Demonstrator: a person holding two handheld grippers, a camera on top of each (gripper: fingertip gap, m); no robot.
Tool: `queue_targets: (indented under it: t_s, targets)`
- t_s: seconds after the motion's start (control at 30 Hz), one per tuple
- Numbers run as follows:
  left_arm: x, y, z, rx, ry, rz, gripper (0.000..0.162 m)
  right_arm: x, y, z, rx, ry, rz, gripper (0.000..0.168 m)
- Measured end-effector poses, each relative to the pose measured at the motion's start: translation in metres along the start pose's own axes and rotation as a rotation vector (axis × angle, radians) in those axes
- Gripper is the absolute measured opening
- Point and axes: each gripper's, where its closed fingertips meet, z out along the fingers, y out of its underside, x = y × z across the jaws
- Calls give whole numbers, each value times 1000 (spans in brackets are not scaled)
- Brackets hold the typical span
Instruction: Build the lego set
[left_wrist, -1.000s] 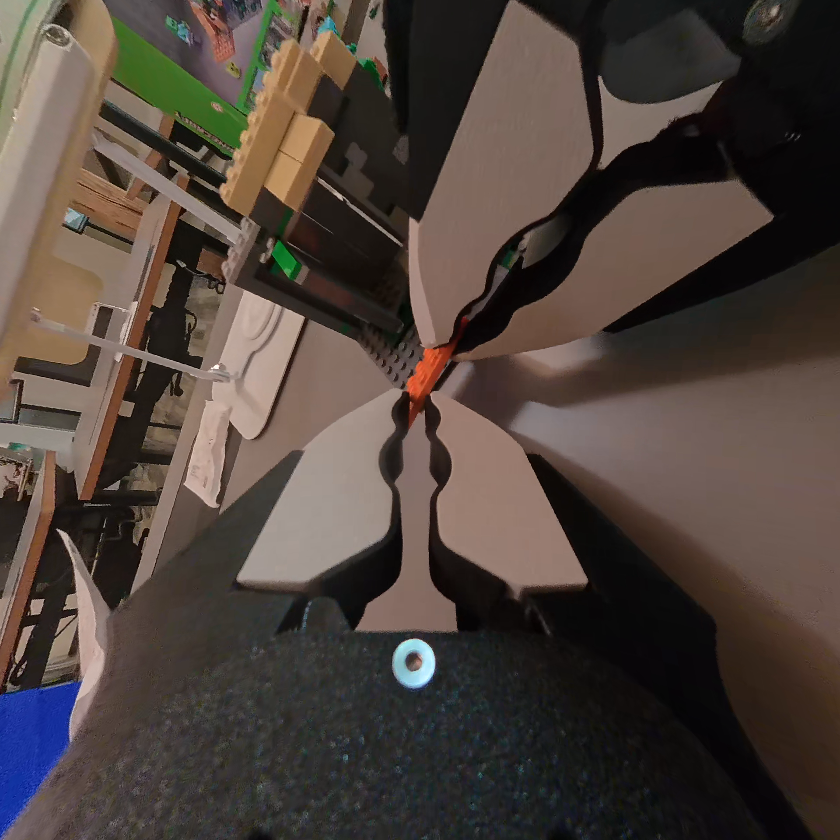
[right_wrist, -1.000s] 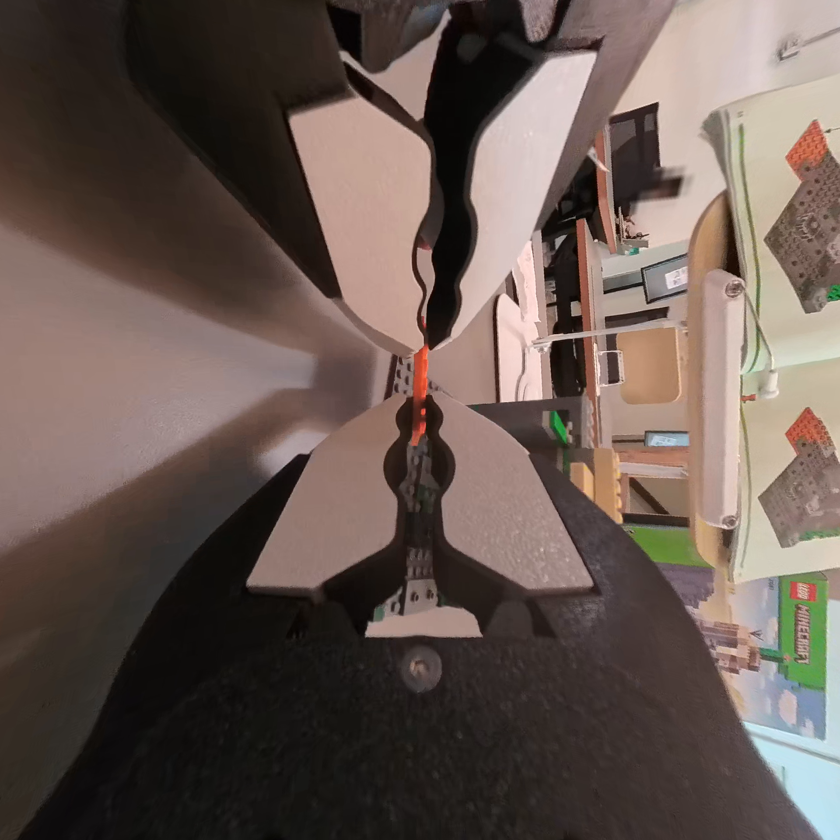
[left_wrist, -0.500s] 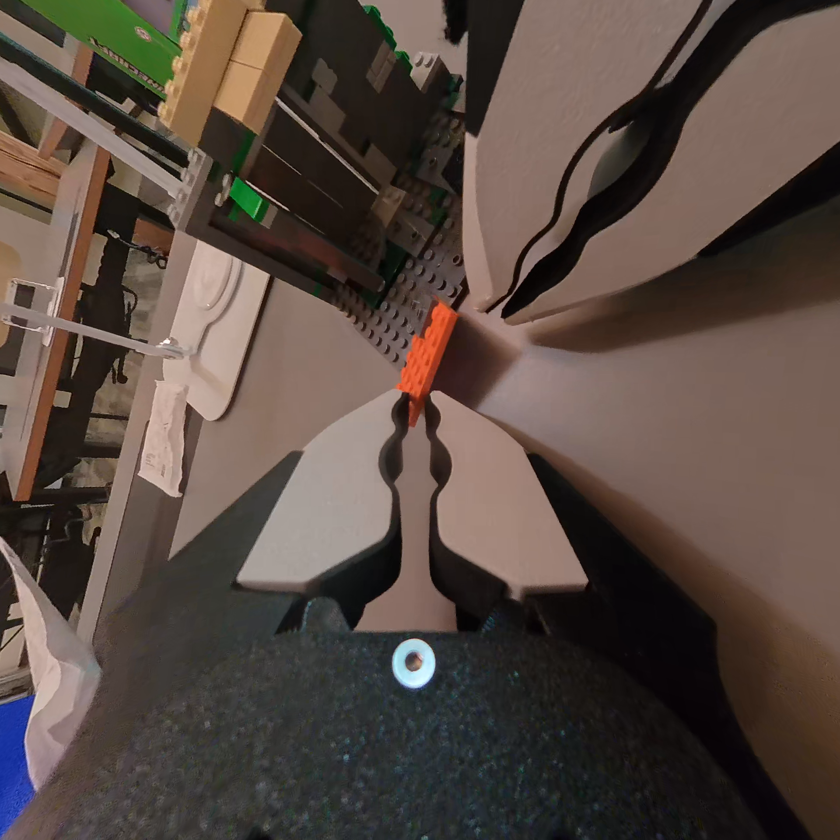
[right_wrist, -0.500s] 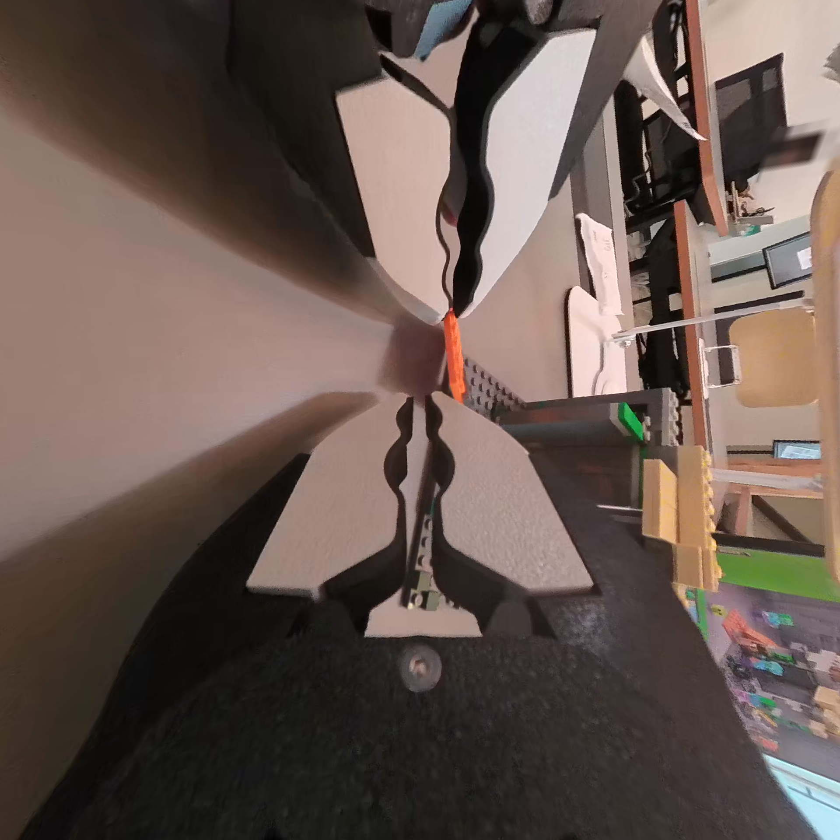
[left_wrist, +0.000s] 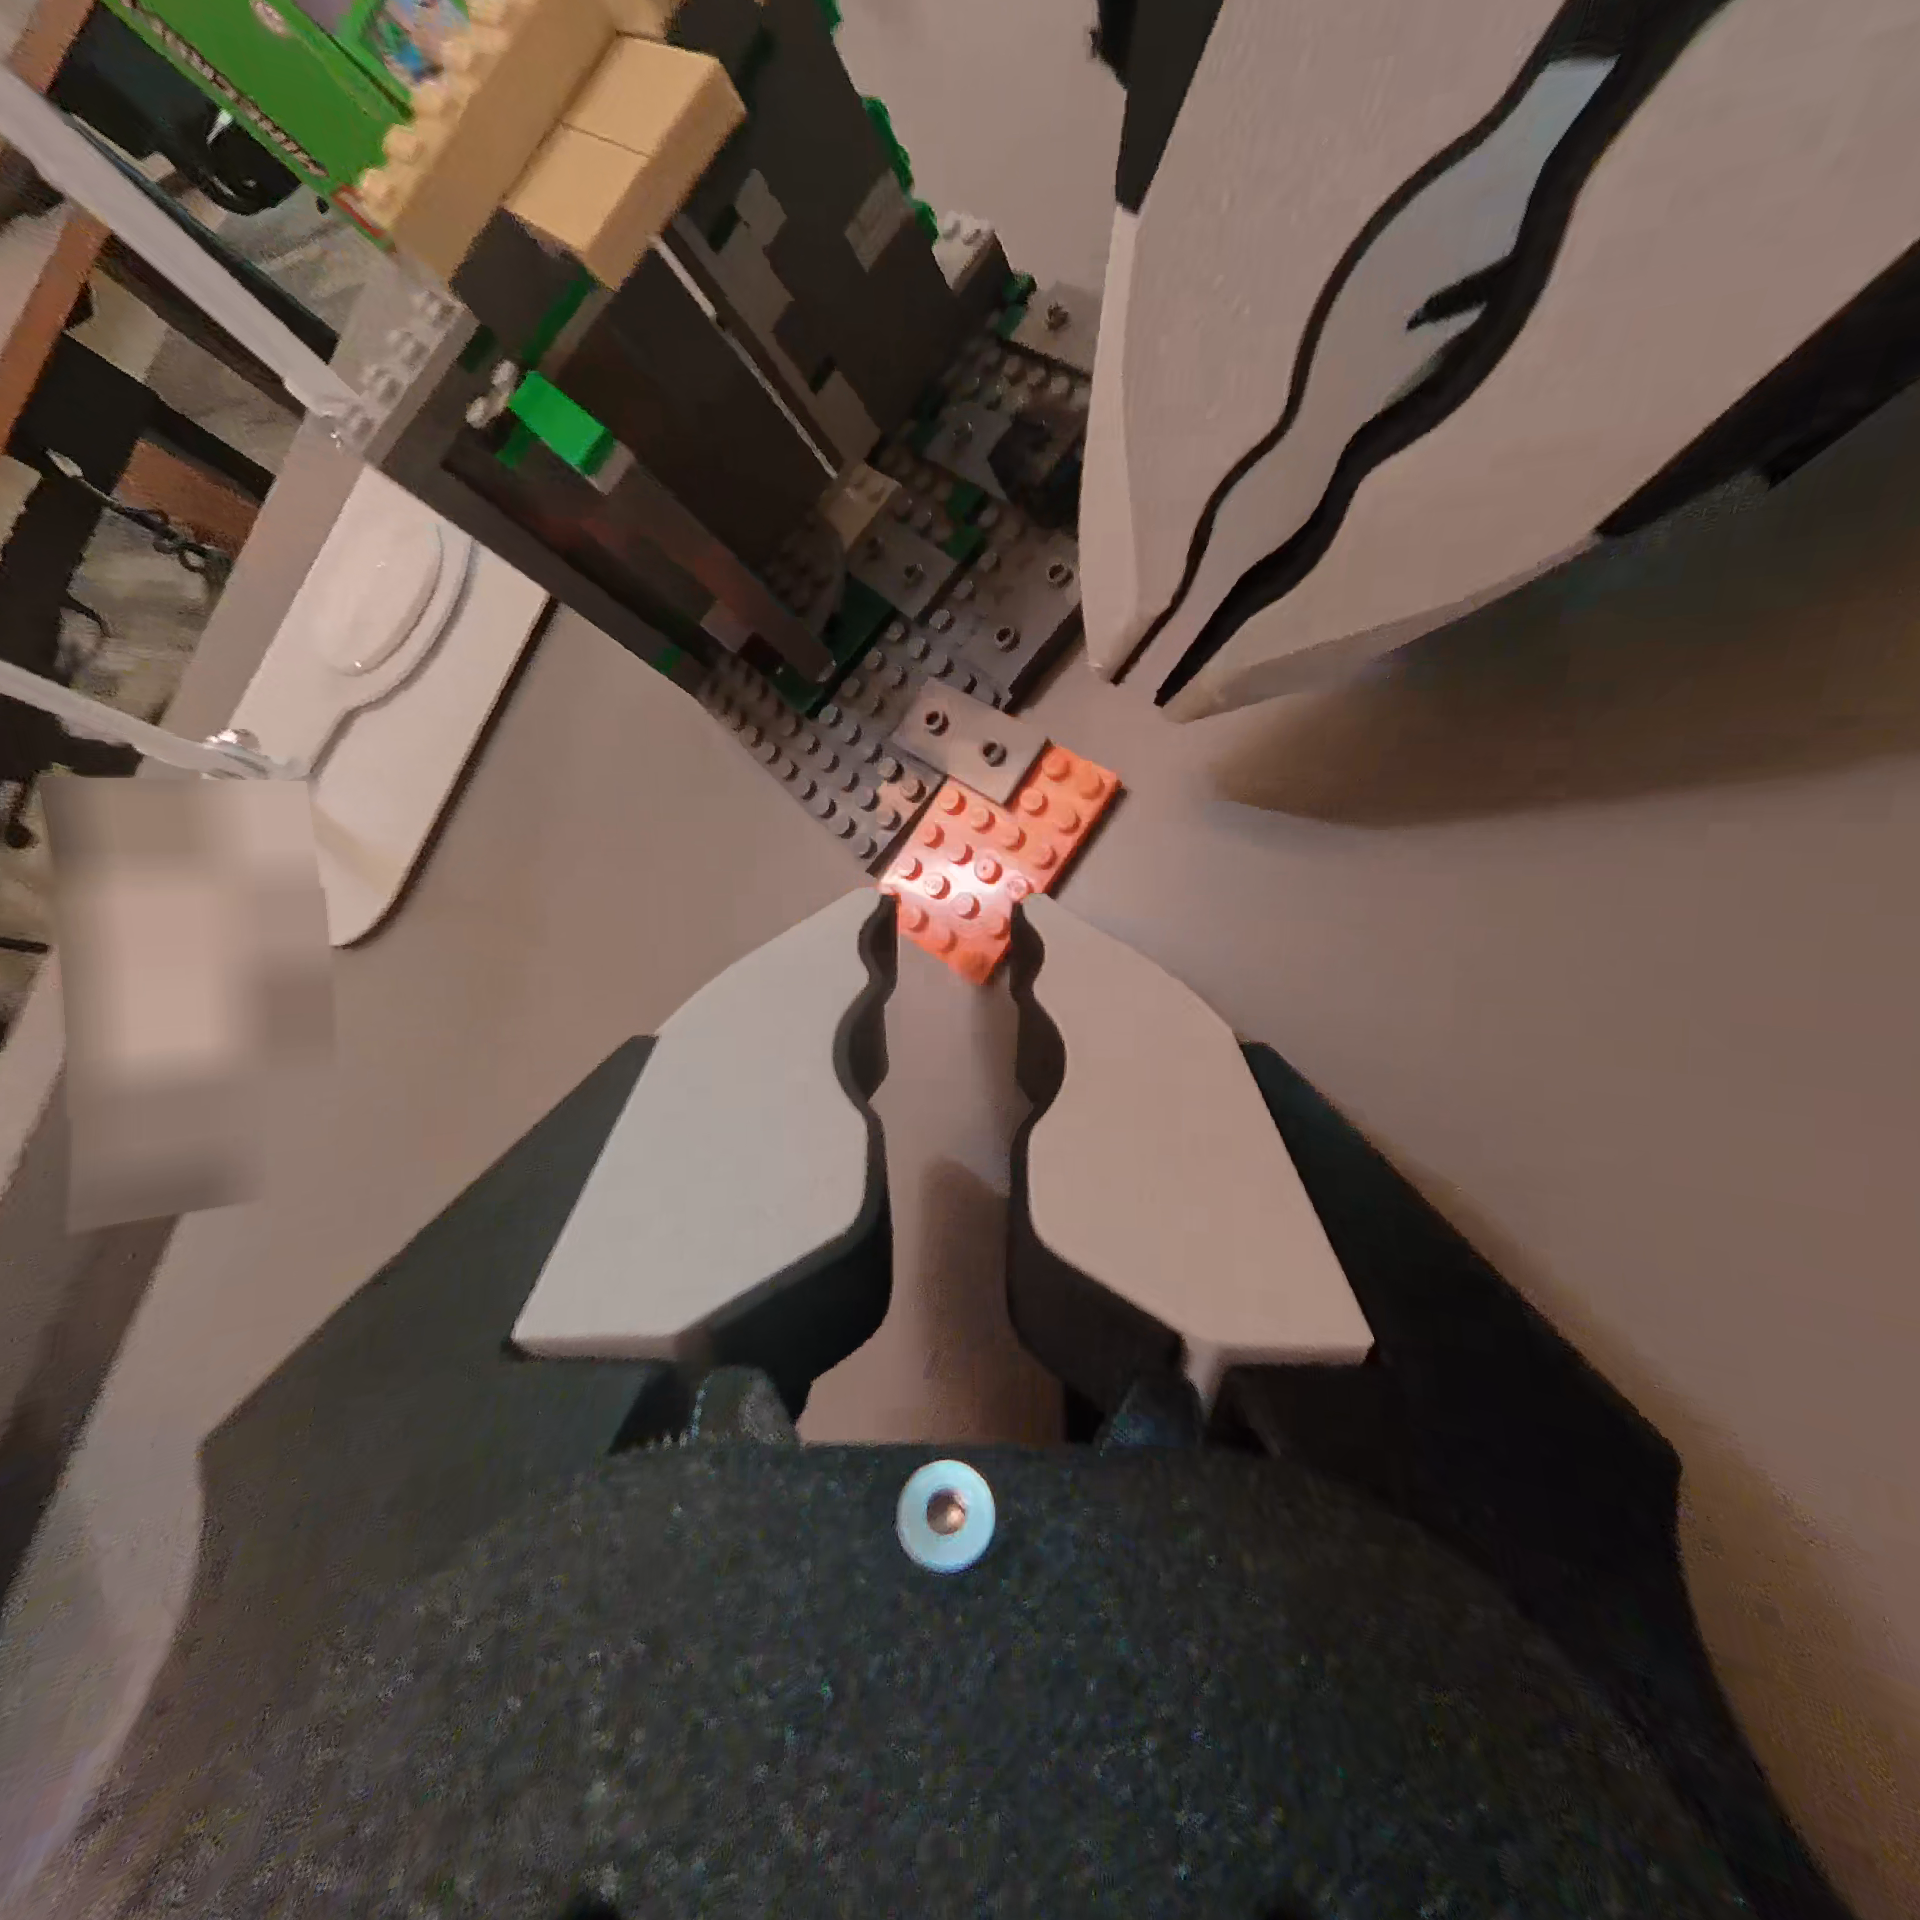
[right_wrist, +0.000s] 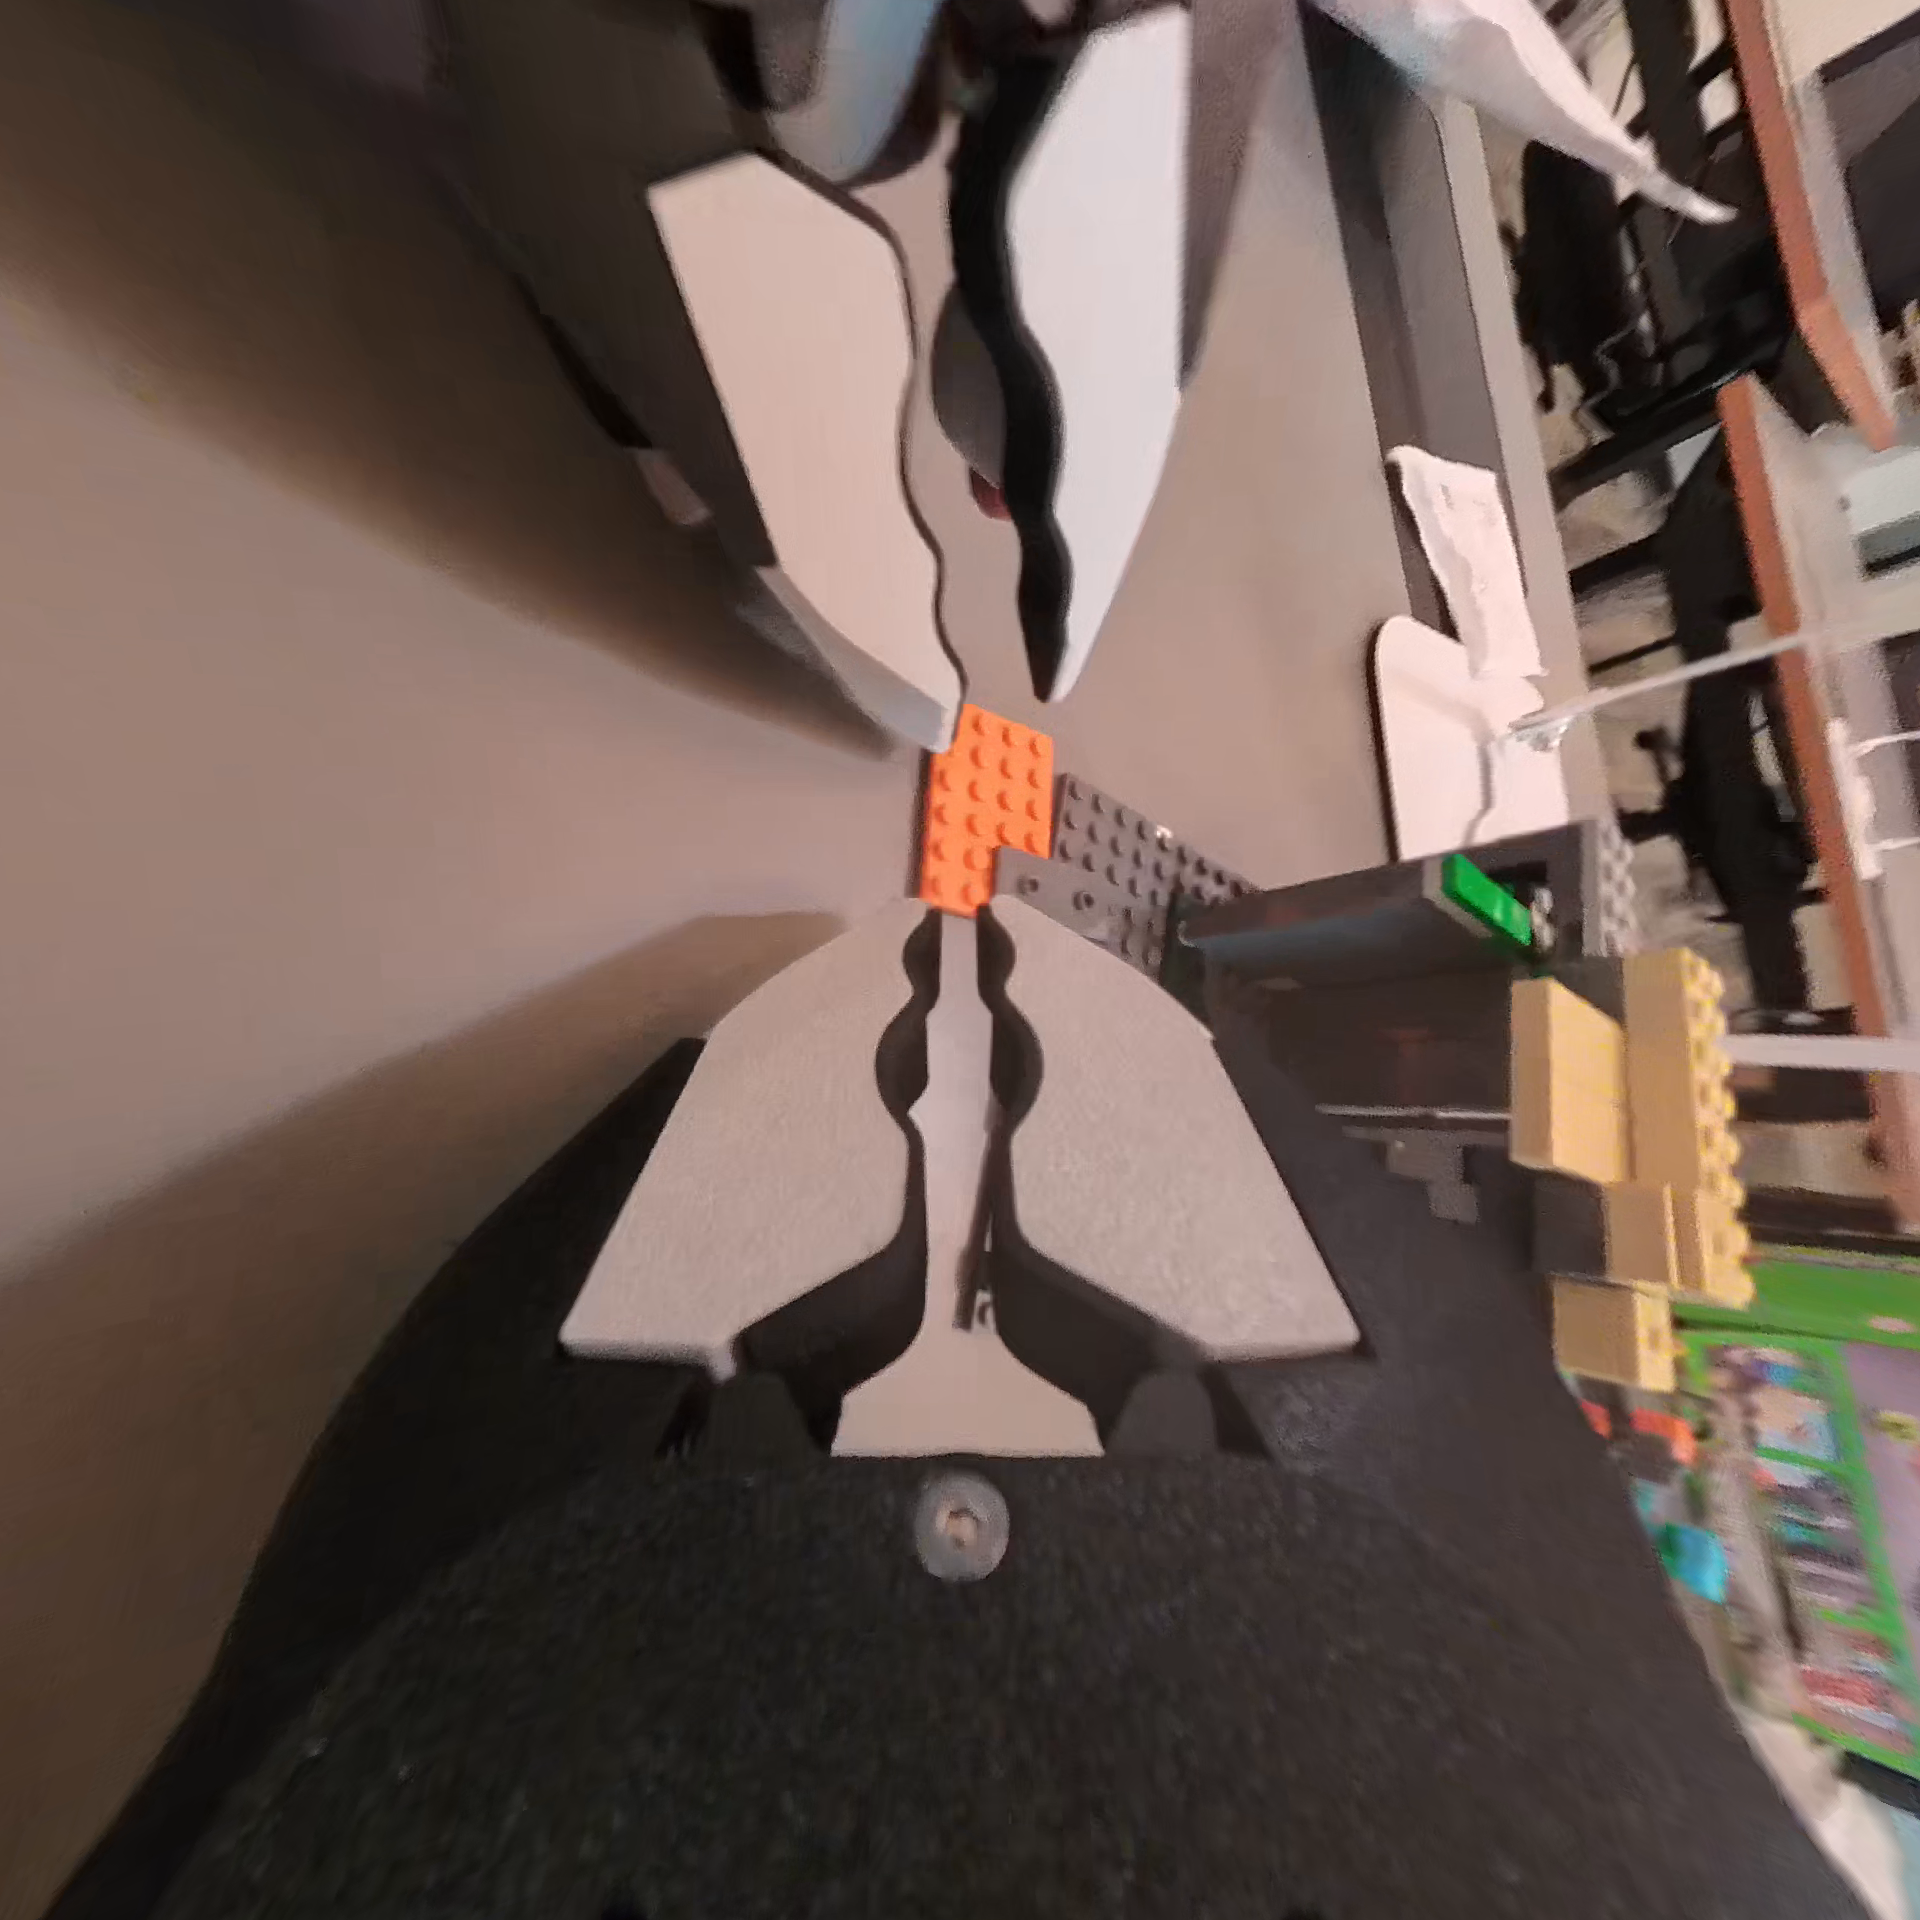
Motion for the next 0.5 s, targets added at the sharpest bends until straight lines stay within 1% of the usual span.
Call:
queue_targets:
  t_s: [0.07, 0.2, 0.3, 0.4, 0.5]
  targets:
    - [-2, -1, -3, 19, 15, -89, 19, 8, 4, -1, 2, -21, 78, 13]
    - [-2, 4, -5, 8, 76, -239, 19, 16, 14, 4, -32, -93, 244, 39]
    - [5, 9, -3, -23, 148, -318, 23, 18, 15, 11, -50, -139, 326, 54]
    - [6, 15, 2, -49, 158, -323, 26, 18, 14, 20, -75, -158, 344, 60]
    - [5, 14, 3, -51, 166, -326, 27, 20, 10, 24, -90, -149, 329, 58]
